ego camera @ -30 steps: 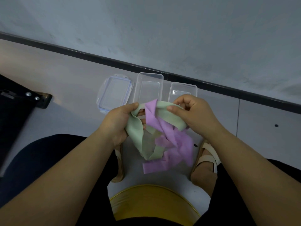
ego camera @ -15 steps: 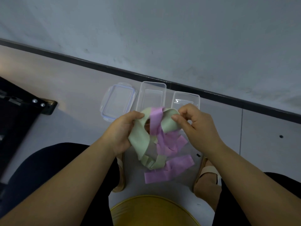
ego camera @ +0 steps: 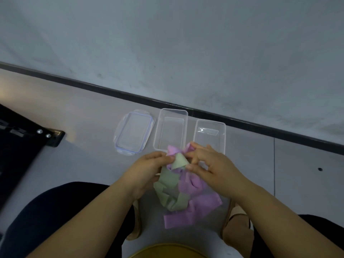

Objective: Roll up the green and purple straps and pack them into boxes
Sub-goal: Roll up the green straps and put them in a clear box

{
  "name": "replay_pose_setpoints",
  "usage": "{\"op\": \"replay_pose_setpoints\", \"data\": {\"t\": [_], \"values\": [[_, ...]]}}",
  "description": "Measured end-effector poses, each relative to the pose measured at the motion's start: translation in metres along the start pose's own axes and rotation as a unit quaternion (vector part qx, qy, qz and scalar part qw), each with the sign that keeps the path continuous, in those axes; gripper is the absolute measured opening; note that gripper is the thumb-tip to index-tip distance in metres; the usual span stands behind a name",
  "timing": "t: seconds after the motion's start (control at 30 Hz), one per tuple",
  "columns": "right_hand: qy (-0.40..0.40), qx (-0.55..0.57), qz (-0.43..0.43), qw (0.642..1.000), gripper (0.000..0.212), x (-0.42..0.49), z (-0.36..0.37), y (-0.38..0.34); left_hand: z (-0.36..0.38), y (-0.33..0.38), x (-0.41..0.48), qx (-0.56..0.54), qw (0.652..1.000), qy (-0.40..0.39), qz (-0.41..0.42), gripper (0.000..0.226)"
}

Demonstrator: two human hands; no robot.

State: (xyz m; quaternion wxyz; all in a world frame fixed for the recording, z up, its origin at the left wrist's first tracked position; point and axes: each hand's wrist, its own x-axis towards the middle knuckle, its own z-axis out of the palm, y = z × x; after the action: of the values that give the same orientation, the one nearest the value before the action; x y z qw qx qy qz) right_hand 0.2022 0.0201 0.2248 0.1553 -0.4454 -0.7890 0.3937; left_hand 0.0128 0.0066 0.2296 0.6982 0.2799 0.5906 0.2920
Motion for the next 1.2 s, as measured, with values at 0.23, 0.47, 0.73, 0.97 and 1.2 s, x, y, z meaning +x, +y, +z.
{"op": "replay_pose_setpoints", "data": {"t": [0.23,0.47,0.73,0.97,1.2], "values": [[-0.011,0.016,-0.004,1.000,0.028,0.000,0.002,0.003,-0.005,0.010,0.004,-0.157,0.984,0.036,0.072,0.036],[0.125,0.243,0.128,0.953,0.022,0.006,-0.003,-0.006,-0.003,0.010,0.004,-0.144,0.987,0.007,0.077,0.032],[0.137,0.244,0.160,0.947,0.008,0.006,-0.010,-0.011,0.002,0.006,0.006,-0.047,0.995,0.055,0.062,0.027],[0.260,0.613,0.267,0.697,0.017,0.014,-0.025,0.003,0.000,0.001,0.008,0.189,0.971,0.128,0.066,0.017],[0.249,0.662,0.232,0.668,0.016,0.012,-0.032,-0.001,-0.008,0.013,0.004,-0.184,0.972,0.143,-0.024,0.029]]}}
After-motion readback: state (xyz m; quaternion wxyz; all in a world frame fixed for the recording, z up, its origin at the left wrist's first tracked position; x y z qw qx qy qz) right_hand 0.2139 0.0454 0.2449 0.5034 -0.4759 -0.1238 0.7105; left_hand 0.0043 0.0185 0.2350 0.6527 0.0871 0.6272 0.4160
